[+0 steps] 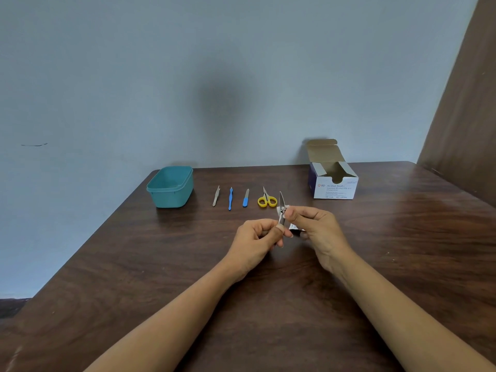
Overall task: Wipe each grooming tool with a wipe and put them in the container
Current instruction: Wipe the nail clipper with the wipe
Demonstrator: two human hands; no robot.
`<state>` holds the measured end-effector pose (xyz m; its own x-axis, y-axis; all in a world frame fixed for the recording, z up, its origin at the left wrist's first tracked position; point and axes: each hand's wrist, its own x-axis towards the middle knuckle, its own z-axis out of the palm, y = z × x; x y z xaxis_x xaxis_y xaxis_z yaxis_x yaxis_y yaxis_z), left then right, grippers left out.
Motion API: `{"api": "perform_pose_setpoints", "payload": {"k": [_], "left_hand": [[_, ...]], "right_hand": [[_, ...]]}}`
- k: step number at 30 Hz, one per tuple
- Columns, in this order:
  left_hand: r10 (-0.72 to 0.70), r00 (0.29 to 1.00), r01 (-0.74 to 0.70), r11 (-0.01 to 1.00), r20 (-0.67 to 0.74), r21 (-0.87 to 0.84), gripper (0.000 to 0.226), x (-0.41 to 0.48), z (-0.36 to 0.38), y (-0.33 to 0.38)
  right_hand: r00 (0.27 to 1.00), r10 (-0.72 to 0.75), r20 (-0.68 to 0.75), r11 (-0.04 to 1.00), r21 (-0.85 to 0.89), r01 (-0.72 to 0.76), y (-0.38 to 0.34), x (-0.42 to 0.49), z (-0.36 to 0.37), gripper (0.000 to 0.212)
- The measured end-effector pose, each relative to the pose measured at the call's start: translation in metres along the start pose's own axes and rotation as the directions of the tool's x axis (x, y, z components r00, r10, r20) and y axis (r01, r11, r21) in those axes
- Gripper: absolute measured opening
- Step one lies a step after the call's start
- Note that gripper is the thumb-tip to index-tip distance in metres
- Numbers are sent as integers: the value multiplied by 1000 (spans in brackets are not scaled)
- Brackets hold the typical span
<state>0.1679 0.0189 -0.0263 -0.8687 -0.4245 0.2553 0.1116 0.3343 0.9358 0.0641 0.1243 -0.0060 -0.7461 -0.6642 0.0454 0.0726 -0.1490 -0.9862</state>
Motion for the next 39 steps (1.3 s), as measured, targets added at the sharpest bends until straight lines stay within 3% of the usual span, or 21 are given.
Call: {"api": "perform_pose_setpoints", "payload": {"k": [3, 7, 15, 18, 27, 32, 39], "left_hand": [[-1, 1000, 1, 1000, -12, -9, 23, 0, 0, 1], [-12, 1000, 11, 1000, -29, -27, 23, 1, -2, 1], [-41, 996, 34, 996, -85, -80, 17, 2, 0, 1], [-48, 989, 35, 995, -139, -91, 18, 2, 0, -1], [-24, 976, 17, 999, -215, -36, 23, 2, 1, -1], [-72, 965, 42, 991, -250, -125, 24, 3, 0, -2], [-81, 965, 50, 990, -250, -128, 25, 4, 1, -3]], "right_hand": [[988, 153, 13, 978, 140, -153, 6, 1, 3, 15], [977, 187, 107, 974, 109, -198, 4, -1, 5, 25], [992, 127, -2, 986, 113, -126, 7, -1, 5, 25], [996, 68, -54, 995, 72, -64, 7, 0, 5, 14], [999, 46, 0, 995, -86, -46, -1, -4, 4, 2], [994, 18, -111, 1000, 21, -16, 0, -3, 6, 5], [991, 23, -130, 999, 50, -16, -2, -2, 5, 9]]}}
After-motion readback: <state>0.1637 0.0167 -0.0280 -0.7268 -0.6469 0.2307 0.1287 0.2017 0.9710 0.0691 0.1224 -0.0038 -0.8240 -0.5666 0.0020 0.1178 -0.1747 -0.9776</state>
